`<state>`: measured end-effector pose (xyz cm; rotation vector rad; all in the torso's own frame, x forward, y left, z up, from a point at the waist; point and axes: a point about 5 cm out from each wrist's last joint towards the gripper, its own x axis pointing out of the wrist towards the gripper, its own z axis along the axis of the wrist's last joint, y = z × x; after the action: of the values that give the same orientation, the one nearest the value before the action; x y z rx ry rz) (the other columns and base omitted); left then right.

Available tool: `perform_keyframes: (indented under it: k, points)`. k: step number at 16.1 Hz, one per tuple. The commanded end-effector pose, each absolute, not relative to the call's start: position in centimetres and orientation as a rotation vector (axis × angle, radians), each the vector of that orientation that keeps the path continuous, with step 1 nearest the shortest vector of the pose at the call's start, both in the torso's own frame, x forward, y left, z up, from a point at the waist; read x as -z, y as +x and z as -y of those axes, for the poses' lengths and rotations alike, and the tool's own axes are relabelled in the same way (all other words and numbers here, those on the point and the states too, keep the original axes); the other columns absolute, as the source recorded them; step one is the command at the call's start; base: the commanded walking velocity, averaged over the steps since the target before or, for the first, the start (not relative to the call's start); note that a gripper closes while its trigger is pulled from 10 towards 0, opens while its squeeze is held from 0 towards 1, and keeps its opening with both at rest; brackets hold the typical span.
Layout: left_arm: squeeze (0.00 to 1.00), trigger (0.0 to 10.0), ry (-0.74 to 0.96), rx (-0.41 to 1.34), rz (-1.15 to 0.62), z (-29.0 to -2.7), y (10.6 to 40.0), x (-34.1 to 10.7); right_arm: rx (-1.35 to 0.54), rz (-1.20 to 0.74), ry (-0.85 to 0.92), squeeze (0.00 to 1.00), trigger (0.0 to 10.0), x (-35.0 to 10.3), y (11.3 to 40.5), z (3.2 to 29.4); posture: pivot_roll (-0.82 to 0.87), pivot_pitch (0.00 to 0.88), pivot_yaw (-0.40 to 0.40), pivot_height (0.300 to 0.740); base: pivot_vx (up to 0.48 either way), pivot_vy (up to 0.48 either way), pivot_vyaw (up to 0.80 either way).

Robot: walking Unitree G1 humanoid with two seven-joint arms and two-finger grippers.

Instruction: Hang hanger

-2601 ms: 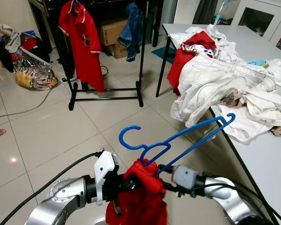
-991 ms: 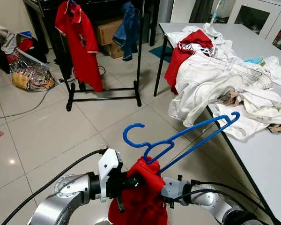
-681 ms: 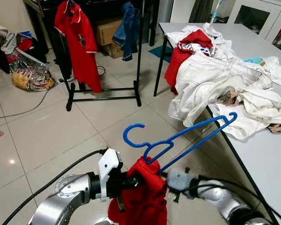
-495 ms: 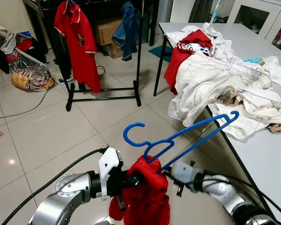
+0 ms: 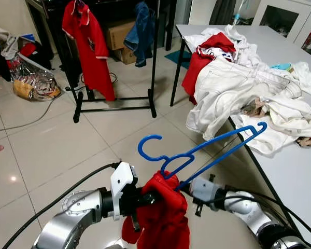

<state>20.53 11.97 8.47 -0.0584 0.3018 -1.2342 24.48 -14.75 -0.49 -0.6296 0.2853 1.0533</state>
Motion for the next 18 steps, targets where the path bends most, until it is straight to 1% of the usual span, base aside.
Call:
perform_keyframes:
  k: [1,3,4,6,7,8,9,10,11,12,13,14,15,18]
  points:
    - [0.0,10.0,-0.042,1.253,-0.274,-11.8,20.7,-8.8,-1.048,-0.297,-0.68,1.0,10.0,0.6,24.6,15.2,0.0,0.0,-0.017,0.74,0.0,0.0,0.0]
    - [0.0,10.0,-0.029,1.264,-0.278,-11.8,20.7,-8.8,-1.066,-0.293,-0.795,1.0,10.0,0.8,24.6,15.1,0.0,0.0,-0.017,0.74,0.0,0.0,0.0]
    - [0.0,10.0,-0.025,1.267,-0.28,-11.8,20.7,-8.8,-1.069,-0.289,-0.808,1.0,10.0,0.8,24.6,15.0,0.0,0.0,-0.017,0.74,0.0,0.0,0.0]
    - [0.0,10.0,0.046,1.292,-0.296,-12.2,20.7,-8.5,-1.079,-0.264,-0.882,1.0,10.0,0.7,24.8,14.9,0.0,0.0,-0.017,0.74,0.0,0.0,0.0]
    - [0.0,10.0,0.048,1.293,-0.296,-12.2,20.7,-8.5,-1.08,-0.262,-0.896,1.0,10.0,0.7,24.8,14.8,0.0,0.0,-0.017,0.74,0.0,0.0,0.0]
    - [0.0,10.0,0.046,1.29,-0.294,-12.3,20.8,-8.5,-1.094,-0.263,-0.938,0.69,10.0,0.9,24.7,15.1,0.0,0.0,-0.017,0.74,0.0,0.0,0.0]
    - [0.0,10.0,0.047,1.288,-0.293,-12.3,20.9,-8.5,-1.116,-0.265,-0.956,0.64,10.0,1.0,24.4,15.2,0.0,0.0,-0.017,0.74,0.0,0.0,0.0]
    - [0.0,10.0,0.05,1.287,-0.29,-12.3,20.9,-8.5,-1.153,-0.268,-0.965,0.44,10.0,1.2,24.0,15.2,0.0,0.0,-0.019,0.74,0.0,0.0,0.0]
    - [0.0,10.0,0.053,1.288,-0.284,-12.2,21.0,-8.6,-1.185,-0.272,-0.954,0.34,10.0,1.4,23.6,15.1,0.01,0.0,-0.022,0.74,0.0,0.0,0.0]
    - [0.0,10.0,0.055,1.286,-0.28,-12.2,21.1,-8.6,-1.194,-0.278,-0.949,0.27,10.0,1.5,23.5,15.0,0.01,0.0,-0.023,0.74,0.0,0.0,0.0]
    - [0.0,10.0,0.06,1.269,-0.267,-12.2,21.3,-8.6,-1.189,-0.295,-0.922,0.16,10.0,1.5,23.5,15.1,0.01,0.0,-0.023,0.74,0.0,0.0,0.0]
    - [0.0,10.0,0.059,1.252,-0.259,-12.2,21.5,-8.6,-1.166,-0.306,-0.901,0.16,10.0,1.5,23.6,15.3,0.01,0.0,-0.024,0.74,0.0,0.0,0.0]
    - [0.0,10.0,0.024,1.203,-0.249,-12.5,21.8,-8.7,-1.114,-0.33,-0.85,0.16,10.0,1.3,24.0,15.8,0.0,0.0,-0.022,0.74,0.0,0.0,0.0]
    - [0.0,10.0,-0.031,1.159,-0.234,-12.7,21.8,-8.7,-1.113,-0.334,-0.832,0.16,10.0,1.4,23.6,16.4,0.0,0.0,-0.023,0.74,0.0,0.0,0.0]
